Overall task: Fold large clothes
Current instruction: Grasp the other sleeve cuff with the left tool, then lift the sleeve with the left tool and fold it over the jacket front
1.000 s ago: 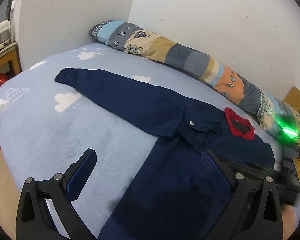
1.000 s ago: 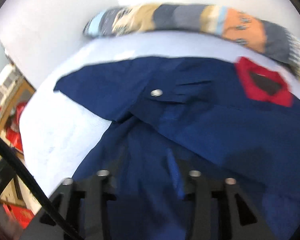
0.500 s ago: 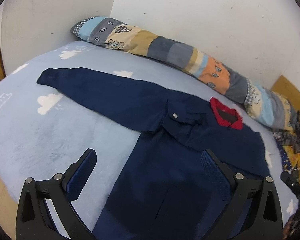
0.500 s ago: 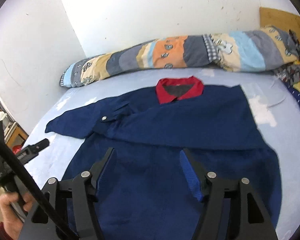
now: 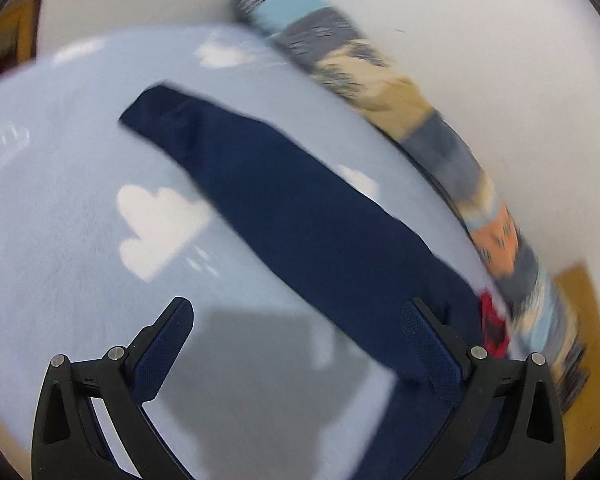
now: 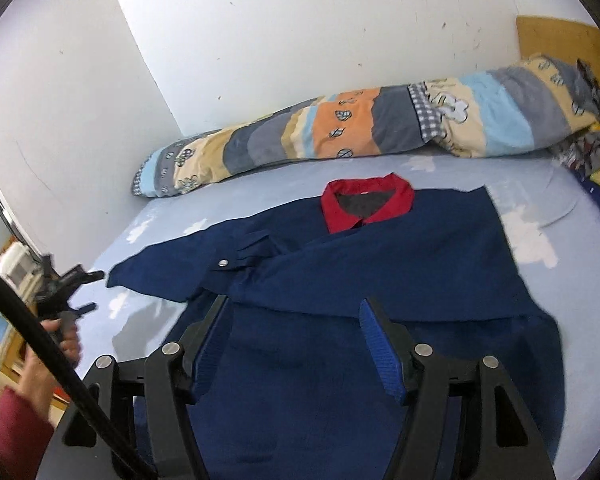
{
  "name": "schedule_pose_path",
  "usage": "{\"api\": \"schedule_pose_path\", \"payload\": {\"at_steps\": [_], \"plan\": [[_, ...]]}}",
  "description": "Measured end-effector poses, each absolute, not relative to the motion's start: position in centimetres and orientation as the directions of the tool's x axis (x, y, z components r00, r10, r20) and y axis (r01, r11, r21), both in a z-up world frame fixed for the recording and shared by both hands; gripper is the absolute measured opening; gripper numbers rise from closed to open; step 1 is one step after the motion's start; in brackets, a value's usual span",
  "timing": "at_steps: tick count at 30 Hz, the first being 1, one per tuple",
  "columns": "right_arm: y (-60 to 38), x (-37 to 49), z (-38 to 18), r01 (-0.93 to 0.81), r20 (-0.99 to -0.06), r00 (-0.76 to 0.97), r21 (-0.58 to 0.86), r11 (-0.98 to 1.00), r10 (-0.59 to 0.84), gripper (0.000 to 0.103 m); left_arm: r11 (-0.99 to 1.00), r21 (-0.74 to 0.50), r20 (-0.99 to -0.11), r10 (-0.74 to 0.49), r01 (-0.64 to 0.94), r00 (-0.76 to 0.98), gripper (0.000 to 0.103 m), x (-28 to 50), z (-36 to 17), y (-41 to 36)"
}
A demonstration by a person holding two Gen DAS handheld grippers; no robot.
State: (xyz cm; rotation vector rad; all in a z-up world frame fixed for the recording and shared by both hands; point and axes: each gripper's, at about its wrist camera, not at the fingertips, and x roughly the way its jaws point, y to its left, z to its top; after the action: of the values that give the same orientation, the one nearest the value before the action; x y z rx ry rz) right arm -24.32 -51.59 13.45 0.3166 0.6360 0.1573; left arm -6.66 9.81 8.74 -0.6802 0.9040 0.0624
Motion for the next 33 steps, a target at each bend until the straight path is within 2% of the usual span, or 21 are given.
{"api": "schedule_pose_path", "payload": {"at_steps": [2,3,4,5,8,15,17,19,21,22,23,28,33], "plan": [[-51.3,-24.2,13.2,-0.052,-0.563,0.789,0.338,0.940,0.246,0.070,0.711,-0.581,-0.735,-0.252,-0.395,0.629,0.098,-5.3,6.5,13.1],[-51.2,-24.0,13.1,-0.051,-0.568,0.788,0.327,0.944,0.239,0.071,0.636,-0.650,-0.703,-0.297,-0.416,0.647,0.094,-4.5,4.7,15.0],[-51.0,-23.9,13.0,-0.054,-0.571,0.786,0.320,0.946,0.238,0.071,0.586,-0.680,-0.689,-0.307,-0.440,0.656,0.082,-4.0,3.5,16.1],[-50.7,-23.7,12.9,-0.058,-0.577,0.781,0.312,0.948,0.238,0.071,0.551,-0.697,-0.682,-0.312,-0.458,0.662,0.080,-3.4,2.5,17.0],[-50.4,-23.1,12.3,-0.058,-0.588,0.774,0.303,0.951,0.235,0.070,0.514,-0.720,-0.662,-0.307,-0.467,0.683,0.080,-1.8,0.8,18.1],[-50.4,-22.2,11.2,-0.054,-0.604,0.769,0.267,0.962,0.211,0.070,0.396,-0.831,-0.508,-0.256,-0.390,0.823,0.080,2.9,-1.0,21.8],[-50.5,-22.2,11.2,-0.057,-0.597,0.775,0.264,0.963,0.210,0.070,0.369,-0.856,-0.461,-0.225,-0.362,0.858,0.083,3.9,-1.0,22.9],[-50.7,-22.4,11.3,-0.050,-0.583,0.788,0.260,0.964,0.199,0.070,0.377,-0.855,-0.448,-0.187,-0.357,0.874,0.082,4.9,-0.8,23.6],[-51.1,-22.3,11.4,-0.041,-0.583,0.789,0.266,0.963,0.195,0.070,0.389,-0.858,-0.426,-0.172,-0.336,0.888,0.047,5.4,-0.2,24.0],[-51.3,-22.3,11.4,-0.034,-0.583,0.790,0.270,0.962,0.191,0.070,0.386,-0.860,-0.427,-0.183,-0.334,0.886,0.008,5.5,-0.3,24.1],[-51.5,-22.3,11.4,-0.027,-0.582,0.791,0.274,0.961,0.188,0.070,0.386,-0.856,-0.438,-0.191,-0.343,0.878,0.000,5.5,-0.1,24.2],[-52.5,-22.7,12.1,-0.003,-0.564,0.807,0.293,0.956,0.175,0.070,0.533,-0.788,-0.462,-0.181,-0.308,0.868,0.000,4.8,3.8,23.1],[-54.4,-24.3,13.8,0.046,-0.516,0.847,0.308,0.950,0.126,0.070,0.670,-0.713,-0.446,-0.206,-0.207,0.871,0.000,3.6,10.4,18.3]]}}
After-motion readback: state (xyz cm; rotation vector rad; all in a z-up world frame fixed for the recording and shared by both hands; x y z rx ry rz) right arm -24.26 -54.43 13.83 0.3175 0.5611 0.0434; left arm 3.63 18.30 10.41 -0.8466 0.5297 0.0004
